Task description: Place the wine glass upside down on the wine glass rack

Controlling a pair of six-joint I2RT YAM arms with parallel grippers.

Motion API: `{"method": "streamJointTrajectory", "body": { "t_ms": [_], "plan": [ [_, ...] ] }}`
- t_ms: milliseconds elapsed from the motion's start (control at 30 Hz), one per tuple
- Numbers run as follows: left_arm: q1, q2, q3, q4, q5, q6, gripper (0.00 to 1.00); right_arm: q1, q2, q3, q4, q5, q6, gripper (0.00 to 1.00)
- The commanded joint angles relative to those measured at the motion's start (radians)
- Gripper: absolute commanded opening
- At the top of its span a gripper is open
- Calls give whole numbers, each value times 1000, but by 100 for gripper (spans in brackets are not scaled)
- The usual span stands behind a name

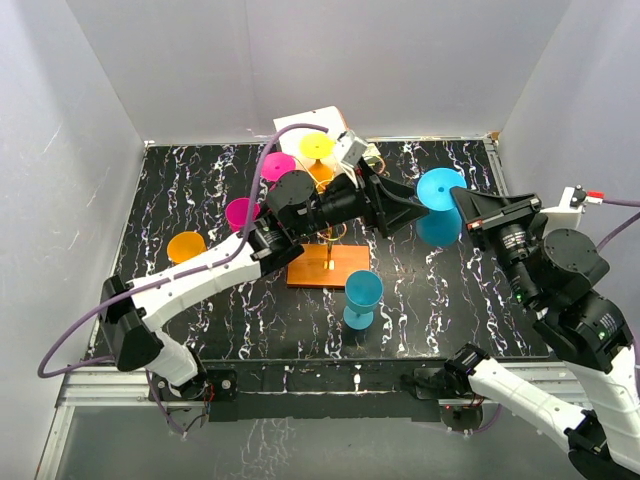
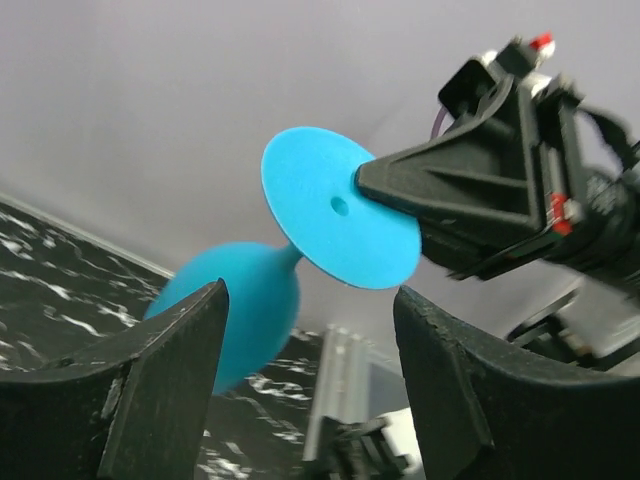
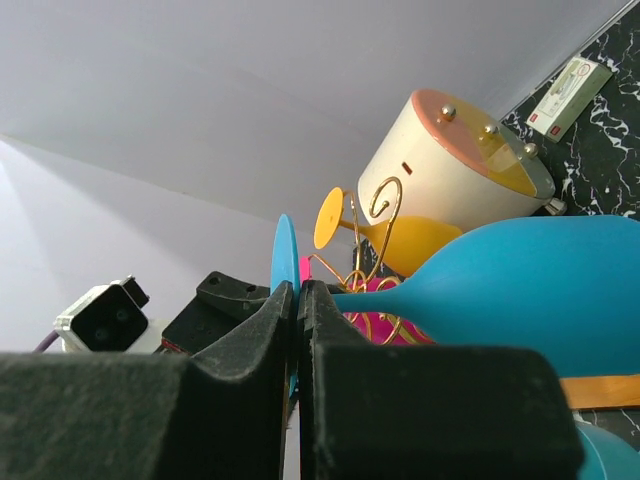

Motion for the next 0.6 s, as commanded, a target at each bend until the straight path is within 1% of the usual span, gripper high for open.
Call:
{"method": "streamJointTrajectory", "body": {
  "t_ms": [0,133,200,267,433,567],
  "plan": [
    [2,-99,21,-94,-62,-315,68,1,-27,-16,54,38,-50,0],
    [23,-89,59,-187,-58,-467,70,1,-44,-39,77,9,-89,0],
    [44,-79,60,-182,-22,-540,70,1,-56,-52,93,-8,-103,0],
    [66,-67,51,-142,18,-602,70,1,-68,-63,106,-22,-113,0],
    [110,-18,55,-65,130,-744,59,1,-80,-77,125,-50,-132,0],
    [113,18,76,-60,190,-777,52,1,-81,-86,131,-57,-138,0]
  ]
}}
